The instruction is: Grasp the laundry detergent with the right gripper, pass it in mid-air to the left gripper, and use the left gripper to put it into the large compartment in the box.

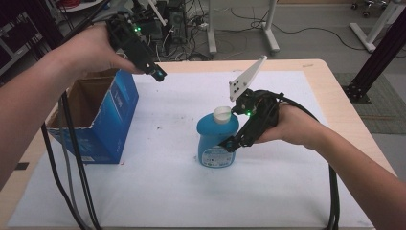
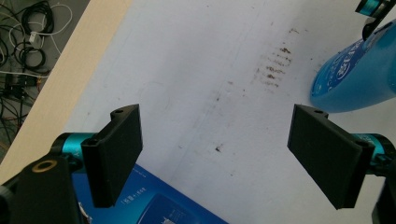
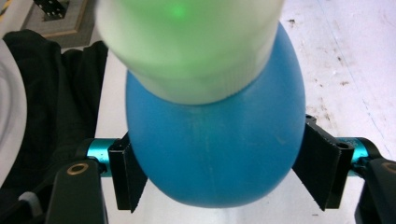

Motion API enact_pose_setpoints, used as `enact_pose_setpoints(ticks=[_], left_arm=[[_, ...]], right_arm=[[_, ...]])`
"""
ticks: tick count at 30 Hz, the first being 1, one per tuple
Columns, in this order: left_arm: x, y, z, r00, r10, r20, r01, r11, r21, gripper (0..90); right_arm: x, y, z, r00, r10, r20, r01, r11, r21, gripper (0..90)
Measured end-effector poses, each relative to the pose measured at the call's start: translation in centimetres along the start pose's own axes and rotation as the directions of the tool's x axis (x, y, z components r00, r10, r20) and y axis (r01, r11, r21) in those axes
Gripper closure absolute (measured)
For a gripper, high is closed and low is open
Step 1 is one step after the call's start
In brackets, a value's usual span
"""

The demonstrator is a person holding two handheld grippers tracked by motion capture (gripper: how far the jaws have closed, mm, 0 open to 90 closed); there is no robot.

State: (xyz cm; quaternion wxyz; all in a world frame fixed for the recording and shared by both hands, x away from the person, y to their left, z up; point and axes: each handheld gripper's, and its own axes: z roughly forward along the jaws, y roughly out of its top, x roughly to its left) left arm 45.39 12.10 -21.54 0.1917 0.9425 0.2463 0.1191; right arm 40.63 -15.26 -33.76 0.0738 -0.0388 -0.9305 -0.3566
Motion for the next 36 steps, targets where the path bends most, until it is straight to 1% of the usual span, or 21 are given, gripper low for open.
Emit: enact_pose_setpoints(ticks=[4, 7, 12, 17, 18, 19, 23, 28, 31, 33, 36], left_arm=[[-0.01, -0.08, -0.02, 1.0000, -0.003, 0.001, 0.003, 1.0000, -0.005, 18.1], [-0.03, -0.09, -0.02, 1.0000, 0.001, 0.004, -0.001, 1.0000, -0.001, 18.1], [-0.10, -0.13, -0.06, 1.0000, 0.002, 0.007, -0.002, 1.0000, -0.001, 18.1], [-0.17, -0.09, -0.09, 1.0000, 0.005, 0.007, -0.005, 1.0000, -0.005, 18.1], [-0.18, -0.08, -0.09, 0.9999, 0.005, 0.009, -0.005, 1.0000, -0.006, 18.1], [-0.18, -0.08, -0.09, 0.9999, 0.006, 0.009, -0.006, 1.0000, -0.006, 18.1], [-0.21, -0.04, -0.10, 0.9998, 0.011, 0.015, -0.011, 0.9999, -0.008, 18.1], [-0.20, -0.07, -0.07, 0.9998, 0.012, 0.017, -0.012, 0.9999, -0.010, 18.1], [-0.19, -0.06, -0.16, 0.9997, 0.018, 0.019, -0.018, 0.9998, -0.004, 18.1], [-0.24, -0.08, -0.15, 0.9997, 0.016, 0.019, -0.015, 0.9998, -0.011, 18.1], [-0.23, -0.10, -0.17, 0.9997, 0.016, 0.018, -0.016, 0.9998, -0.011, 18.1]], right_arm=[[-0.06, -0.07, 0.18, 1.0000, -0.008, 0.005, 0.008, 1.000, 0.006, 27.5], [-0.06, -0.06, 0.14, 0.9999, -0.013, 0.007, 0.013, 1.000, 0.003, 32.2], [-0.05, -0.08, 0.05, 0.9999, -0.008, 0.011, 0.008, 1.000, -0.001, 33.5], [-0.04, -0.09, 0.08, 0.9998, -0.016, 0.011, 0.016, 1.000, -0.001, 35.3], [-0.03, -0.08, 0.08, 0.9999, -0.013, 0.007, 0.013, 1.000, 0.002, 36.0], [-0.05, -0.10, 0.12, 0.9998, -0.019, 0.003, 0.019, 1.000, -0.001, 37.1], [-0.08, -0.08, 0.15, 0.9998, -0.022, -0.004, 0.022, 1.000, -0.003, 37.8], [-0.04, -0.05, 0.26, 0.9995, -0.032, 0.000, 0.032, 0.999, -0.004, 38.8], [0.05, -0.04, 0.23, 0.9996, -0.030, 0.003, 0.030, 1.000, -0.003, 38.9], [0.04, -0.04, 0.22, 0.9991, -0.042, 0.007, 0.042, 0.999, -0.003, 39.3], [0.06, -0.05, 0.23, 0.9989, -0.046, 0.009, 0.046, 0.999, -0.005, 39.5]])
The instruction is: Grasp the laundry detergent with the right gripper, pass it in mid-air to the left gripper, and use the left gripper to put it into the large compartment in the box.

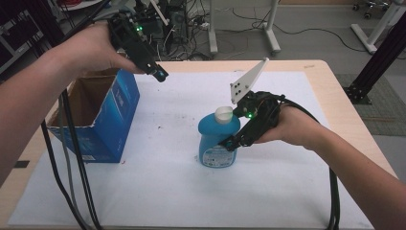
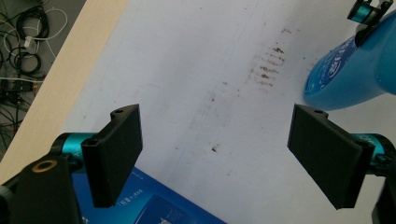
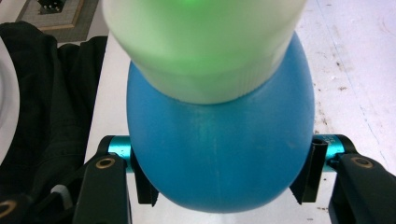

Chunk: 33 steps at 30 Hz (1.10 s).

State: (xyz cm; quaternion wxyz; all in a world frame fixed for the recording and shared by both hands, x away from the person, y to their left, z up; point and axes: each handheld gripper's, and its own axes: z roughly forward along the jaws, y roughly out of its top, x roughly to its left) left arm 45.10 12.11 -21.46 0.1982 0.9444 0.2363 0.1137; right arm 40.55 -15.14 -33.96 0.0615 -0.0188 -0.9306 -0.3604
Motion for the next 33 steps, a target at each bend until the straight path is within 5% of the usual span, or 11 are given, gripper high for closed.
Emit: enact_pose_setpoints(ticks=[27, 33], left_arm=[[-0.45, 0.16, -0.15, 0.9998, 0.016, 0.011, -0.016, 0.9998, -0.008, 18.2], [-0.81, 0.23, -0.29, 0.9980, 0.042, 0.048, -0.041, 0.9990, -0.020, 18.2]], right_arm=[[0.68, -0.36, -0.12, 0.9942, -0.091, 0.057, 0.094, 0.995, -0.041, 45.2], [0.67, -0.10, -0.29, 0.9960, -0.068, 0.059, 0.071, 0.996, -0.051, 46.4]])
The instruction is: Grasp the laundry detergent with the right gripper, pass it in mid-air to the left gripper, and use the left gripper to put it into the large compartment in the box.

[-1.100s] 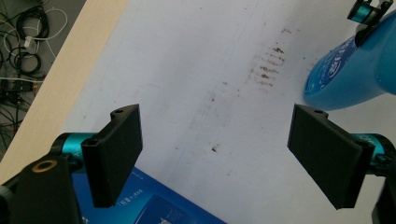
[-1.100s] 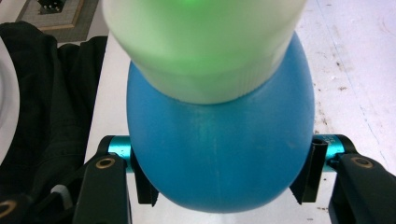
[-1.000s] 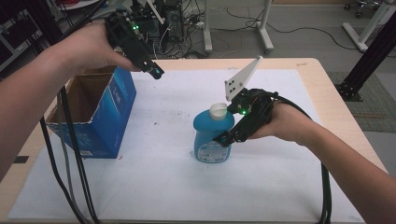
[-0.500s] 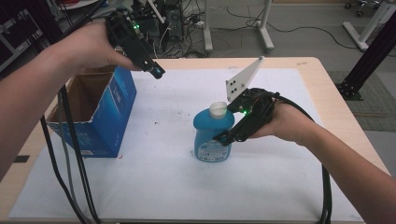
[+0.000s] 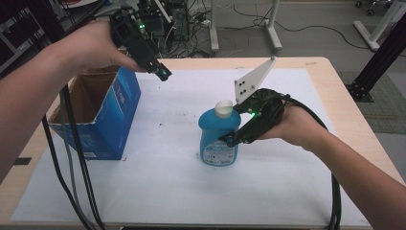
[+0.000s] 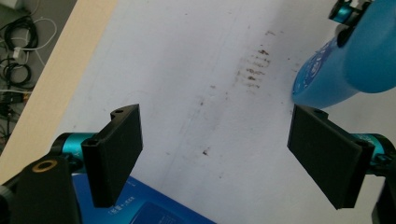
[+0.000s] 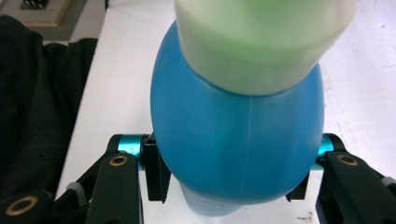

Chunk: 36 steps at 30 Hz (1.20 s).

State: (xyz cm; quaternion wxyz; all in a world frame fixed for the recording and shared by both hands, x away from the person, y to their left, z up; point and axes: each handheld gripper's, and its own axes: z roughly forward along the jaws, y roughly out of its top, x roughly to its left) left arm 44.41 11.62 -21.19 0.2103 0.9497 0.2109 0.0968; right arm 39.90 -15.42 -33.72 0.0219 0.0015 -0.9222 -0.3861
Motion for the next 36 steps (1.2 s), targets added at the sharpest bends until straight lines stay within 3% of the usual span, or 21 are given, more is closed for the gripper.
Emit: enact_pose_setpoints(ticks=[3, 8, 12, 15, 23, 26, 36], left_arm=[[-0.2, 0.1, -0.2, 0.9994, 0.016, 0.030, -0.016, 0.9999, -0.006, 18.2], [-0.9, 0.7, -0.8, 0.9965, 0.056, 0.062, -0.054, 0.9981, -0.027, 18.2], [-1.9, 1.6, -1.5, 0.9899, 0.106, 0.095, -0.102, 0.9939, -0.043, 18.2], [-2.8, 2.3, -1.9, 0.9818, 0.148, 0.119, -0.143, 0.9885, -0.050, 18.2], [-4.7, 4.2, -3.2, 0.9462, 0.251, 0.204, -0.248, 0.9679, -0.039, 18.2], [-5.2, 4.9, -3.5, 0.9369, 0.273, 0.218, -0.273, 0.9614, -0.031, 18.2], [-6.3, 6.7, -3.5, 0.9231, 0.282, 0.261, -0.292, 0.9565, -0.003, 18.5]], right_arm=[[-0.1, 0.3, -0.1, 0.9997, 0.016, -0.019, -0.016, 1.000, -0.014, 46.6], [-0.1, 1.0, -0.8, 0.9998, 0.020, -0.002, -0.020, 0.999, -0.035, 47.0], [-0.2, 1.8, -1.4, 0.9997, 0.026, -0.002, -0.026, 0.998, -0.062, 47.0], [-0.1, 2.6, -1.9, 0.9999, 0.013, 0.004, -0.013, 0.998, -0.067, 47.0], [-0.1, 4.7, -3.2, 0.9997, -0.015, 0.018, 0.016, 0.998, -0.067, 47.0], [-0.2, 5.6, -3.7, 0.9993, -0.030, 0.022, 0.032, 0.996, -0.079, 47.0], [-0.1, 8.3, -4.6, 0.9976, -0.068, 0.013, 0.069, 0.994, -0.086, 47.1]])
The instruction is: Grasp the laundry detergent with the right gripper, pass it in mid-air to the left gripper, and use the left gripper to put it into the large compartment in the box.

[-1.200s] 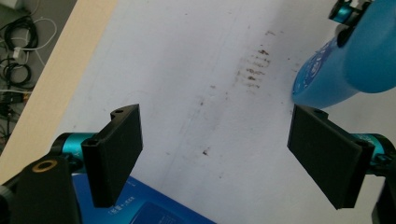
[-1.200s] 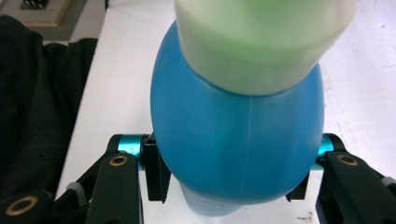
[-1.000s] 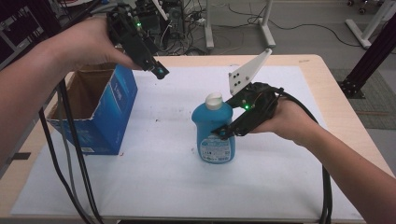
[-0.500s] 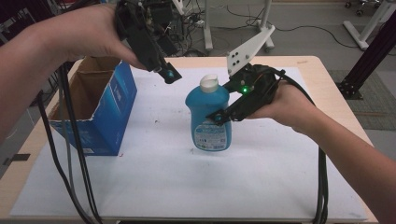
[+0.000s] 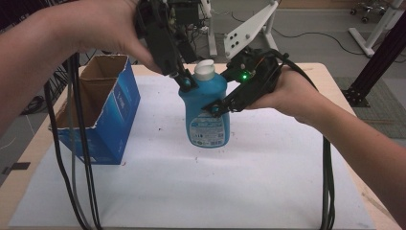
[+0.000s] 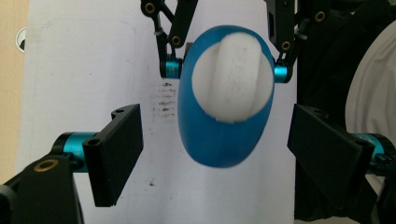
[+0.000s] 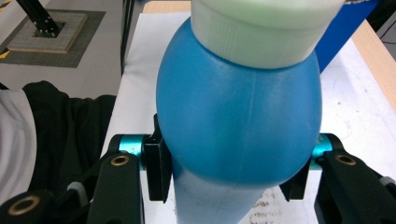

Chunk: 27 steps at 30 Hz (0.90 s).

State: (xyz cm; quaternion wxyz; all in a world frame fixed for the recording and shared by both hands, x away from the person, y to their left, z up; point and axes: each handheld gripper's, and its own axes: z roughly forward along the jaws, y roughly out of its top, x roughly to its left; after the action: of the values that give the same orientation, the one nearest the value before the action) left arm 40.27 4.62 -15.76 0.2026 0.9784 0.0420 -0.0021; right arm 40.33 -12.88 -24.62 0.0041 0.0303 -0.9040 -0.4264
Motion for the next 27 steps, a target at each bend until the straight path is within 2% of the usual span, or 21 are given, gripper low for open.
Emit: enact_pose_setpoints(ticks=[6, 11, 19, 24, 27], left_arm=[[-0.2, 0.6, 0.9, 0.9993, 0.019, 0.033, -0.020, 0.9991, 0.039, 18.6], [-0.3, 0.8, 1.2, 0.9991, 0.029, 0.032, -0.031, 0.9978, 0.059, 18.6], [-0.1, 1.0, 1.7, 0.9991, 0.027, 0.033, -0.030, 0.9963, 0.080, 18.7], [-0.1, 1.1, 1.9, 0.9993, 0.009, 0.037, -0.012, 0.9964, 0.083, 22.1], [0.0, 1.1, 1.9, 0.9990, 0.015, 0.043, -0.018, 0.9959, 0.089, 22.4]], right_arm=[[0.2, 0.8, 0.0, 1.0000, -0.004, -0.008, 0.004, 1.000, -0.004, 47.0], [0.1, 0.9, 0.2, 0.9999, -0.009, -0.013, 0.009, 1.000, -0.009, 47.0], [0.0, 0.8, 0.1, 0.9999, -0.001, -0.014, 0.001, 1.000, -0.004, 47.0], [-0.1, 0.7, 0.1, 0.9999, -0.001, -0.015, 0.001, 1.000, -0.007, 47.1], [0.0, 0.7, 0.1, 0.9999, 0.002, -0.013, -0.002, 1.000, -0.001, 47.0]])
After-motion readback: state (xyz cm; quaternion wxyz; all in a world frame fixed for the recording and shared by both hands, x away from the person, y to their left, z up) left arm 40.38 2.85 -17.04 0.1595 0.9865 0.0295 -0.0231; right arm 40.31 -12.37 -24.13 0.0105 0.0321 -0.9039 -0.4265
